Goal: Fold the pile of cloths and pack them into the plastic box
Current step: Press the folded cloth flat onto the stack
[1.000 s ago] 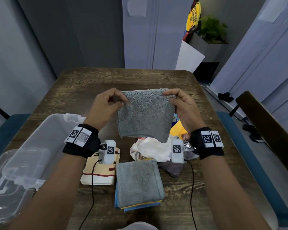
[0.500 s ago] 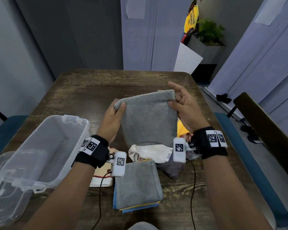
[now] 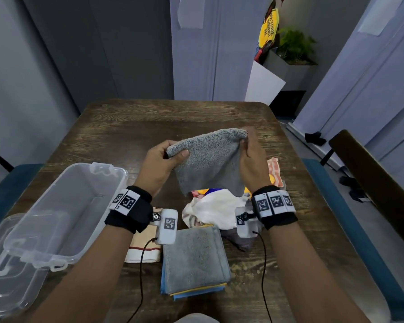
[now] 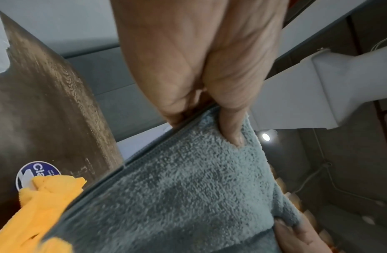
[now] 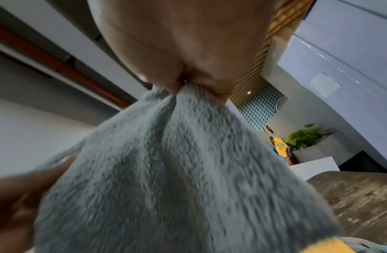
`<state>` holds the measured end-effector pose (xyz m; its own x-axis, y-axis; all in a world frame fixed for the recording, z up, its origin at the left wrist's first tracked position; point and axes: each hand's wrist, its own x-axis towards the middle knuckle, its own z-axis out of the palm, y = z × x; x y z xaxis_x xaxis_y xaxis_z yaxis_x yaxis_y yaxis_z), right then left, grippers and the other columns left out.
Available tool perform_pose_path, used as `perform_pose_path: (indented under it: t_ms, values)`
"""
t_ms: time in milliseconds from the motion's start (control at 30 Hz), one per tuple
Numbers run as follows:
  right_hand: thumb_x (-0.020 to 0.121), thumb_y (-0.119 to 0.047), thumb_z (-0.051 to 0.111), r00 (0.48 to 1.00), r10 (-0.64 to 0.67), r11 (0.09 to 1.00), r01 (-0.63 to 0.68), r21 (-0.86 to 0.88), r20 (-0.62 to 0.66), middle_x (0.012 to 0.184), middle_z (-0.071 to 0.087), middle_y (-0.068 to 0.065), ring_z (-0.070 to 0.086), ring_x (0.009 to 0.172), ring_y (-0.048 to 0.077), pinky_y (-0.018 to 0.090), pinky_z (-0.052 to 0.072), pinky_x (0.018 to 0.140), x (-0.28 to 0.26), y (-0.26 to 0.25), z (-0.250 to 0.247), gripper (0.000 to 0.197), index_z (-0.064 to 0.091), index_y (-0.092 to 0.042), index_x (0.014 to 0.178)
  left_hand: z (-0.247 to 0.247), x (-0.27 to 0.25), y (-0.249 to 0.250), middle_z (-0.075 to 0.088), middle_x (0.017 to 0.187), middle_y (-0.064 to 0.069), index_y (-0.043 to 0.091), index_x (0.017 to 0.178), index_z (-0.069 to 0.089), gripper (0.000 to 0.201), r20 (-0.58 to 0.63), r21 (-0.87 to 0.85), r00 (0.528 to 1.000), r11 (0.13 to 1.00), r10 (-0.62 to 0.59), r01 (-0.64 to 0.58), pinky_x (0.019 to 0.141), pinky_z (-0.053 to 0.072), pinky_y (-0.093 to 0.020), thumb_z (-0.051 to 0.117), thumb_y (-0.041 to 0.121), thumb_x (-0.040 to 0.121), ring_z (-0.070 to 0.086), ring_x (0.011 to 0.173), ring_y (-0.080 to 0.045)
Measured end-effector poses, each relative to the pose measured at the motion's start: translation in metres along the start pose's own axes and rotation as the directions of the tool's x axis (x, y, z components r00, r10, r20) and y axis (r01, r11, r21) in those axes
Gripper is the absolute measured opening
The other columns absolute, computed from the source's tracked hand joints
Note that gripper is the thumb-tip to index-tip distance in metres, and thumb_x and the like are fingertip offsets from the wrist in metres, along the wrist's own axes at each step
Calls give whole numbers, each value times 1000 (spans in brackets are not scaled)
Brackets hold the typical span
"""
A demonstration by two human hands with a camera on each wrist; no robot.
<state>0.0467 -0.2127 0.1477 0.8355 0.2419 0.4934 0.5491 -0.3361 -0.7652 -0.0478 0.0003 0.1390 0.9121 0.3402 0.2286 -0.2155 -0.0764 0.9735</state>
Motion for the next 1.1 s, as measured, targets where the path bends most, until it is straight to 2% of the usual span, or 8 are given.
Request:
perform_pose_path:
  t_ms: [167,267,367,467,633,767,967,1100]
  values:
    - [104,-13,35,993,-55,991,41,-130,-109,90,64,8,62,81,31,39,48,70,-13,6,16,27,43,-31,122,11,-5,-2,60,75,0,16,112,53,14,-61,491,976,857,210,-154,57,38,-20,51,27,105,54,63,-12]
    - [102,-11,36,992,-75,986,59,-154,-105,89,63,4,62,79,31,35,44,66,-18,10,20,29,42,-29,124,19,-10,-12,55,69,1,20,118,48,16,-171,603,944,788,283,-127,56,34,-29,45,30,106,53,58,-14]
    - [100,-8,35,994,-79,989,68,-135,-80,92,63,4,60,79,28,27,32,65,-22,17,22,32,45,-23,126,20,-15,-25,53,74,11,30,115,43,17,-169,650,943,752,286,-112,54,33,-22,48,17,104,51,61,-3]
    - [97,2,37,1000,-19,988,17,-154,-13,84,61,6,59,75,30,28,32,65,-26,26,24,41,39,-25,127,18,-19,-31,50,77,18,35,110,41,23,-163,654,965,755,205,-50,52,31,-16,49,14,104,50,65,3]
    - [101,0,35,993,112,983,-103,-149,49,91,62,14,60,83,35,33,36,68,-40,40,28,36,35,-31,122,20,-26,-36,60,83,3,27,112,44,13,-129,602,989,798,77,16,58,42,-32,44,38,106,59,73,-13]
    - [102,-4,32,961,247,954,-218,-208,128,81,60,17,58,72,35,46,49,61,-67,54,35,40,36,-26,135,19,-44,-55,63,89,1,16,119,49,30,-149,564,988,818,-32,112,58,36,-18,47,42,104,56,73,-7]
    - [103,-6,31,833,459,849,-310,-428,308,86,57,12,61,82,33,34,35,62,-132,83,55,36,36,-15,138,13,-97,-118,65,92,-8,14,111,46,23,-129,588,937,736,-324,335,70,43,-37,41,36,106,62,87,-27]
    - [91,2,32,734,537,827,-360,-431,417,82,57,10,58,74,31,46,52,66,-174,98,73,32,34,-19,114,6,-131,-162,62,93,-16,11,118,41,21,-156,656,862,602,-482,455,72,45,-41,39,28,107,61,89,-37]
